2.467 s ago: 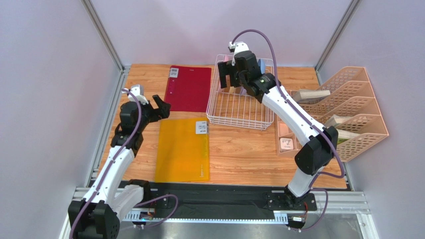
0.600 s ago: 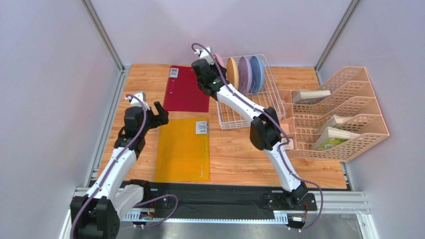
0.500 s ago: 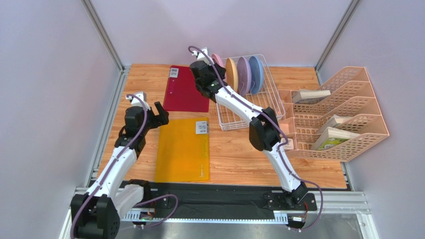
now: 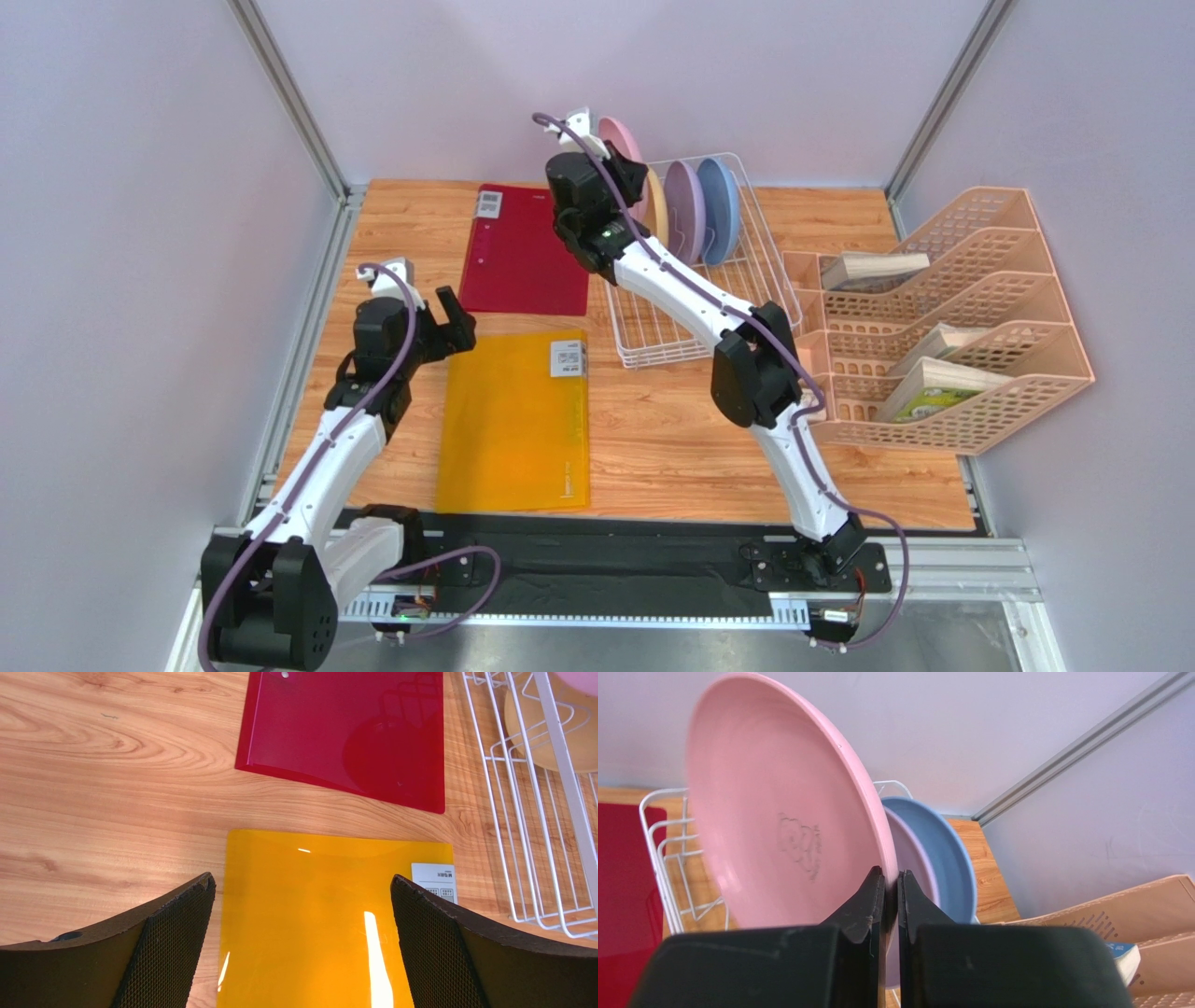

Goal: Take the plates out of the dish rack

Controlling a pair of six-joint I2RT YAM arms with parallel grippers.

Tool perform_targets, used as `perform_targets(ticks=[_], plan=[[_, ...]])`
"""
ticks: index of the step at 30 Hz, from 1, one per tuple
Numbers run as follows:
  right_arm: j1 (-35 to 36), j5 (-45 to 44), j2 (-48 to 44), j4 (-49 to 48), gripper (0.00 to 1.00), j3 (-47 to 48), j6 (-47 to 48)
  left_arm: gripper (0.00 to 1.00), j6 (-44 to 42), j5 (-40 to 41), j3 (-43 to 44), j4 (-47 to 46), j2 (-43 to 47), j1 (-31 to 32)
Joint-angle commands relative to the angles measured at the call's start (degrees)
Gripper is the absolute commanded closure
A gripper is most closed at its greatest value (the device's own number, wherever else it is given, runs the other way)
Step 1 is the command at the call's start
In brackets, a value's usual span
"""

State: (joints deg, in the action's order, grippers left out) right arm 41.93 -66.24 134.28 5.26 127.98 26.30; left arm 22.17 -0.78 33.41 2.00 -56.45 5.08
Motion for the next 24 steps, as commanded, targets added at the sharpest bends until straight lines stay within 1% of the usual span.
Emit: perform_targets(ticks=[1, 3, 5, 6, 7, 8, 9, 10, 11, 12, 13, 14, 16, 18, 24], plan=[[0.52, -1.44, -7.53, -5.7, 1.0, 0.16, 1.21, 0.0, -0.64, -0.63, 3.15, -0.59, -0.59, -0.34], [0.61, -0.92, -9.55, -5.52, 1.0, -2.9, -0.28, 0.0, -0.38, -1.33, 3.07, -1.2, -0.59, -0.34], [0.69, 0.31, -13.94, -1.67, 1.0, -5.62, -3.7, 0.0, -0.38, -2.29, 2.98, -1.64, -0.51, -0.34], [0.78, 3.02, -15.7, 1.57, 1.0, -7.03, -7.81, 0.0, -0.38, -3.78, 3.07, -1.65, -0.51, -0.34], [0.78, 4.17, -18.15, 2.64, 1.0, -8.7, -9.59, 0.0, -0.38, -4.58, 3.07, -1.65, -0.59, -0.34], [0.7, 6.62, -22.44, 4.39, 1.0, -10.63, -11.87, 0.0, -0.12, -5.46, 3.15, -3.48, -0.77, -0.34], [0.78, 10.13, -24.74, 8.94, 1.0, -12.91, -16.59, 0.0, 0.06, -7.2, 3.15, -3.84, -0.77, -0.34], [0.78, 11.9, -26.77, 11.07, 1.0, -14.33, -19.16, 0.0, 0.32, -8.27, 2.98, -4.54, -0.77, -0.34], [0.7, 15.14, -30.79, 13.09, 1.0, -15.65, -20.93, 0.0, 0.76, -9.41, 2.8, -6.03, -0.68, -0.34], [0.43, 19.0, -32.4, 16.42, 1.0, -18.27, -22.6, 0.0, 1.72, -11.94, 2.72, -6.91, -0.6, -0.34], [0.52, 20.52, -33.8, 17.5, 1.0, -19.77, -25.83, 0.0, 2.52, -13.1, 2.37, -7.97, -0.6, -0.34], [0.43, 23.14, -36.6, 18.38, 1.0, -21.18, -25.95, 0.0, 3.48, -14.07, 2.1, -10.24, -0.51, -0.34], [0.34, 28.07, -38.73, 20.75, 1.0, -24.78, -30.59, 0.0, 6.64, -17.14, 0.96, -13.06, -0.25, -0.34], [0.43, 31.77, -41.01, 22.15, 1.0, -26.99, -32.1, 0.0, 8.58, -19.51, 0.17, -17.54, -0.24, -0.34], [0.34, 40.03, -45.33, 21.64, 1.0, -35.42, -37.64, 0.02, 14.3, -21.64, -3.08, -27.83, 0.28, 0.54]])
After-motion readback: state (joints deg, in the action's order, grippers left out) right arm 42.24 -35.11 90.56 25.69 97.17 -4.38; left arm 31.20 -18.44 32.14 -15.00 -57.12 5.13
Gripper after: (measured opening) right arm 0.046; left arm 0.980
